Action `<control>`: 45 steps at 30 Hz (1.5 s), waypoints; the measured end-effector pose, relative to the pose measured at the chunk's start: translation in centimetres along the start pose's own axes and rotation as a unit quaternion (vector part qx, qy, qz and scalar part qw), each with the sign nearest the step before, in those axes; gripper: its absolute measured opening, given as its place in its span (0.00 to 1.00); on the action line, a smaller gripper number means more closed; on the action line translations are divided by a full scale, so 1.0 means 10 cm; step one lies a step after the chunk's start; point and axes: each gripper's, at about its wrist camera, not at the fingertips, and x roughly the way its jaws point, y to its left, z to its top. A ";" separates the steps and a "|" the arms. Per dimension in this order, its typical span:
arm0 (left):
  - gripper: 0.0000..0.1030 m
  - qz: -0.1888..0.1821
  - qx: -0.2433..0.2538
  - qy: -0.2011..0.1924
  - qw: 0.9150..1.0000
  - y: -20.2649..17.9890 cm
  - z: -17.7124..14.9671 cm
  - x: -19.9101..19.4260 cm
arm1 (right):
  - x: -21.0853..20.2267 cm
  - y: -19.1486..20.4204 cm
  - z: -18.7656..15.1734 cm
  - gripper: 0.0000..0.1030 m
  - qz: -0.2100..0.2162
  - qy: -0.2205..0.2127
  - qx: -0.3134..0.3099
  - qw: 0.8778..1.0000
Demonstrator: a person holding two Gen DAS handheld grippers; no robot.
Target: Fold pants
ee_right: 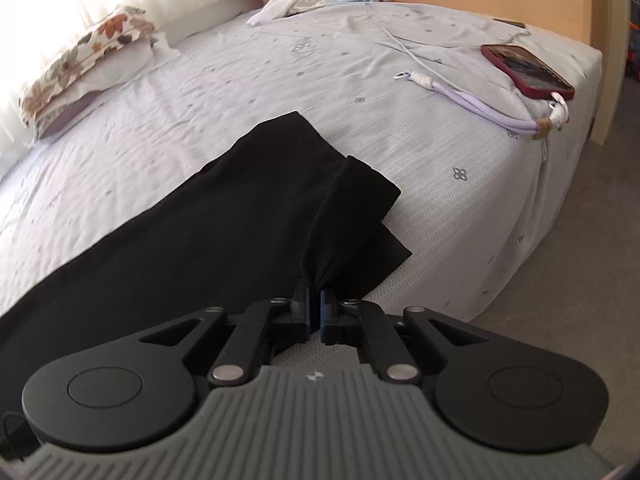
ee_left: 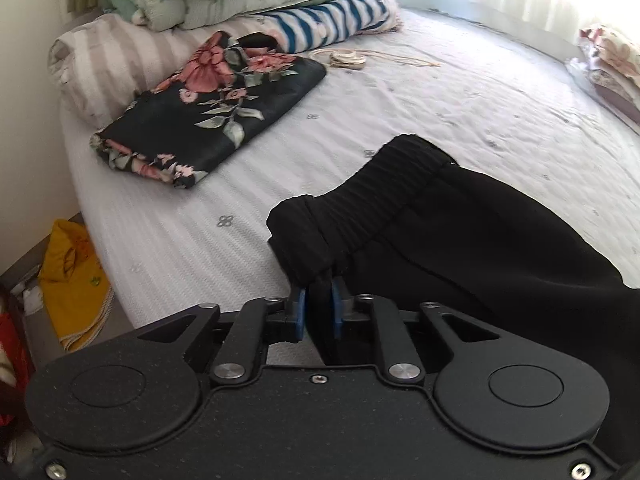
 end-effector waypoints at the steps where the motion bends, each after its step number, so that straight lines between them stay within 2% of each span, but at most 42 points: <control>1: 0.24 0.008 0.000 -0.002 1.000 -0.02 0.00 -0.02 | -0.02 0.02 -0.01 0.33 0.001 -0.004 -0.008 1.000; 3: 0.40 0.016 0.007 -0.016 1.000 -0.07 -0.01 -0.08 | -0.09 0.04 -0.02 0.47 0.012 -0.007 -0.010 1.000; 4: 0.44 0.012 0.014 -0.027 0.999 -0.09 -0.02 -0.13 | -0.13 0.06 -0.03 0.56 0.021 -0.011 -0.011 1.000; 7: 0.61 0.006 0.036 -0.071 0.997 -0.20 -0.03 -0.35 | -0.30 0.15 -0.04 0.59 0.037 -0.027 -0.036 0.998; 9: 0.85 -0.004 0.052 -0.103 0.993 -0.28 -0.03 -0.51 | -0.45 0.25 -0.05 0.65 0.044 -0.043 -0.058 0.996; 10: 0.88 -0.014 0.061 -0.119 0.991 -0.32 -0.04 -0.59 | -0.52 0.29 -0.06 0.69 0.051 -0.053 -0.067 0.995; 12: 0.90 -0.036 0.083 -0.148 0.985 -0.43 -0.07 -0.76 | -0.68 0.38 -0.06 0.73 0.069 -0.072 -0.083 0.992; 14: 0.91 -0.050 0.103 -0.160 0.980 -0.56 -0.09 -0.89 | -0.84 0.48 -0.05 0.77 0.090 -0.093 -0.095 0.987; 20: 0.91 -0.131 0.132 -0.151 0.971 -0.88 -0.33 -1.17 | -1.23 0.81 -0.04 0.86 0.136 -0.139 -0.129 0.972; 25: 0.91 -0.176 0.158 -0.150 0.960 -1.14 -0.72 -1.32 | -1.22 1.08 -0.22 0.87 0.159 -0.155 -0.151 0.963; 29: 0.91 -0.206 0.166 -0.147 0.953 -1.30 -1.14 -1.38 | -1.10 1.37 -0.53 0.90 0.170 -0.171 -0.176 0.954; 33: 0.91 -0.219 0.173 -0.151 0.948 -1.42 -1.49 -1.38 | -0.97 1.70 -0.94 0.91 0.190 -0.179 -0.207 0.943; 39: 0.91 -0.207 0.189 -0.167 0.945 -1.50 -1.88 -1.31 | -0.74 2.14 -1.46 0.91 0.229 -0.159 -0.223 0.934; 42: 0.91 -0.196 0.197 -0.169 0.946 -1.49 -2.01 -1.25 | -0.66 2.28 -1.66 0.81 0.251 -0.153 -0.230 0.928; 44: 0.91 -0.186 0.200 -0.164 0.948 -1.49 -2.08 -1.19 | -0.62 2.35 -1.77 0.63 0.254 -0.152 -0.234 0.926; 45: 0.91 -0.179 0.201 -0.159 0.950 -1.48 -2.11 -1.15 | -0.59 2.38 -1.82 0.58 0.251 -0.153 -0.238 0.926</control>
